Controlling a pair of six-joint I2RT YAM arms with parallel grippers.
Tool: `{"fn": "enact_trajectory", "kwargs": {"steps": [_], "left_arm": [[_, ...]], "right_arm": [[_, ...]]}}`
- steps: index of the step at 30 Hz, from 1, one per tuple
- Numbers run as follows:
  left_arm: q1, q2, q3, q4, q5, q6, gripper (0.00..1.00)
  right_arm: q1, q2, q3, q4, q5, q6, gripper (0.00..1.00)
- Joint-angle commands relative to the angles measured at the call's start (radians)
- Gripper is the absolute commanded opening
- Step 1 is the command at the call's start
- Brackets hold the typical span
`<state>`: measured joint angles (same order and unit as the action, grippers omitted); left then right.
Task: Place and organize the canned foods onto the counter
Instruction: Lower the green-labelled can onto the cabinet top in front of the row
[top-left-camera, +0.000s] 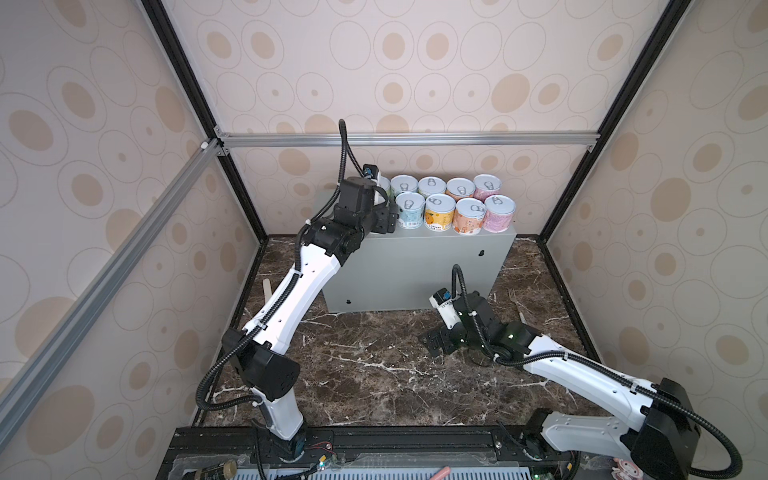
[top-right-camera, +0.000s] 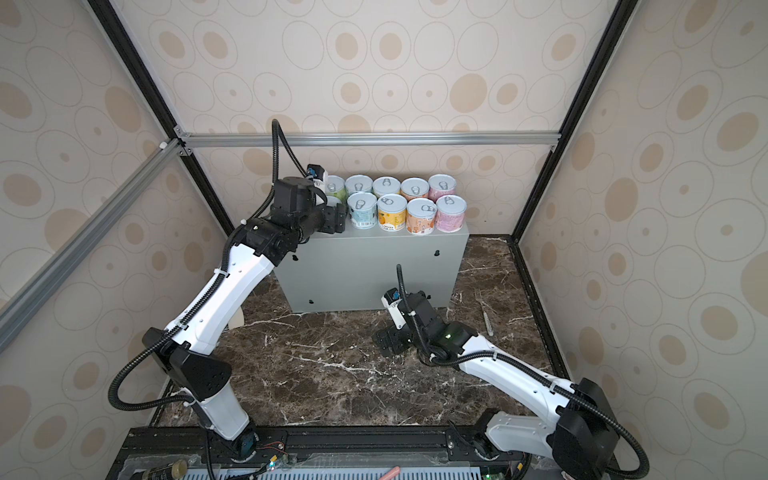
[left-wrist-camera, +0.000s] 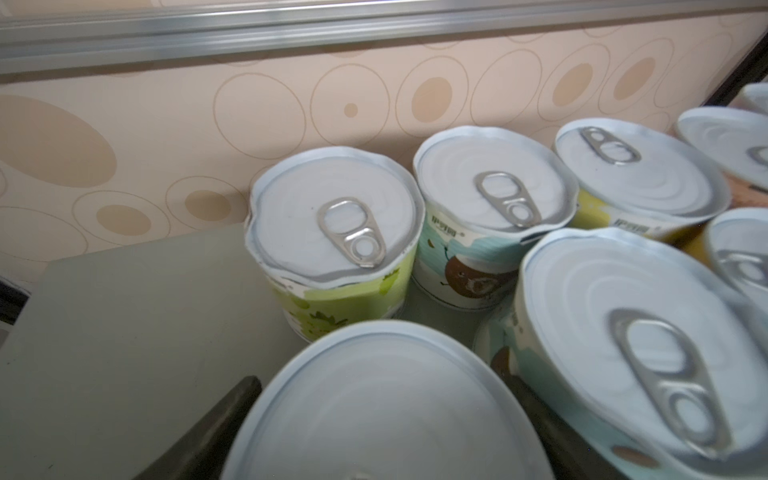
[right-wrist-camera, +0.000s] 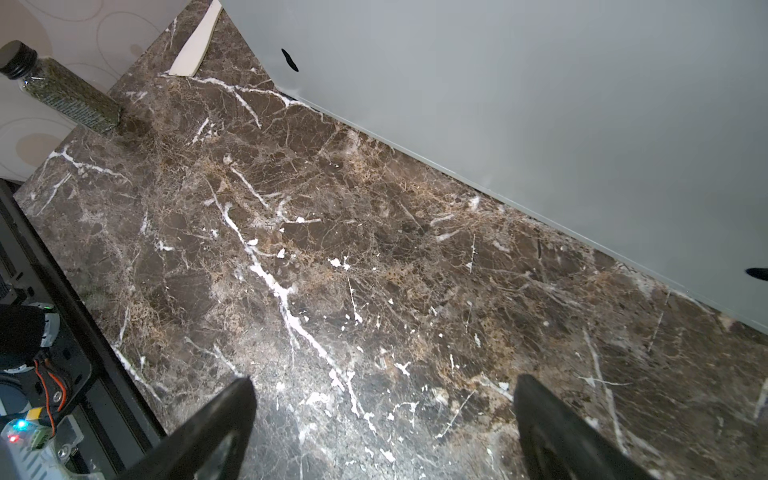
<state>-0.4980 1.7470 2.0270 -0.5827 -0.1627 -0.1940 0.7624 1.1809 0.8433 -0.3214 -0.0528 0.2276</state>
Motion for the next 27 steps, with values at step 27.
{"fn": "enact_trajectory", "kwargs": {"steps": [27], "left_arm": [[0.008, -0.271, -0.082, 0.037, 0.008, -0.012, 0.72]], "right_arm": [[-0.005, -0.187, 0.022, -0.116, 0.011, 0.049, 0.99]]}}
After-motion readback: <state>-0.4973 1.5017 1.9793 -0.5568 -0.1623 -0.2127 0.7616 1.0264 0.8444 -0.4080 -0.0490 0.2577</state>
